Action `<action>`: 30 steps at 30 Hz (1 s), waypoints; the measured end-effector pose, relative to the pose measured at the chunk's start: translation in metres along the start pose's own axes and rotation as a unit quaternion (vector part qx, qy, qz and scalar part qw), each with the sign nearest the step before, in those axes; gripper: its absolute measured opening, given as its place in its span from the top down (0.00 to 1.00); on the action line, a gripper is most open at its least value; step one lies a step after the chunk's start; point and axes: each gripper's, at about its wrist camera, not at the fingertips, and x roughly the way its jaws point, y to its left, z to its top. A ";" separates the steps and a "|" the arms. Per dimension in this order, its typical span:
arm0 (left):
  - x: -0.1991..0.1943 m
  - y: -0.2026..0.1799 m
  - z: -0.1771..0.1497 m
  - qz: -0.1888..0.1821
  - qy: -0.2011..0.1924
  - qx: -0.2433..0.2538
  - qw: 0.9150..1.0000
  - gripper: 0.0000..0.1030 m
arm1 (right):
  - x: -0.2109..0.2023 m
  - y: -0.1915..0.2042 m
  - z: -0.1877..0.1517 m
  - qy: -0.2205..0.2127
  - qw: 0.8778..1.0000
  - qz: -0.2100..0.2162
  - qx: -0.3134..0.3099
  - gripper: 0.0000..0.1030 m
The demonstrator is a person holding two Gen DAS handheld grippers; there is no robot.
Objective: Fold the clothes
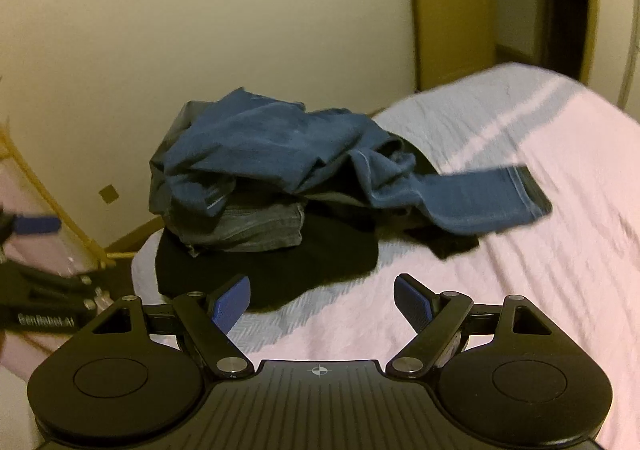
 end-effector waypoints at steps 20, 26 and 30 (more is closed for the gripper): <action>0.157 0.041 0.055 -0.082 -0.054 0.149 0.984 0.63 | 0.236 0.011 0.056 0.075 0.916 -0.127 -0.373 0.22; 0.150 0.049 0.060 -0.107 -0.088 0.127 0.982 0.85 | 0.276 0.006 0.064 0.083 0.890 -0.155 -0.422 0.91; 0.134 0.049 0.068 -0.119 -0.127 0.122 0.977 0.90 | 0.254 -0.011 0.089 0.061 0.921 -0.139 -0.358 0.99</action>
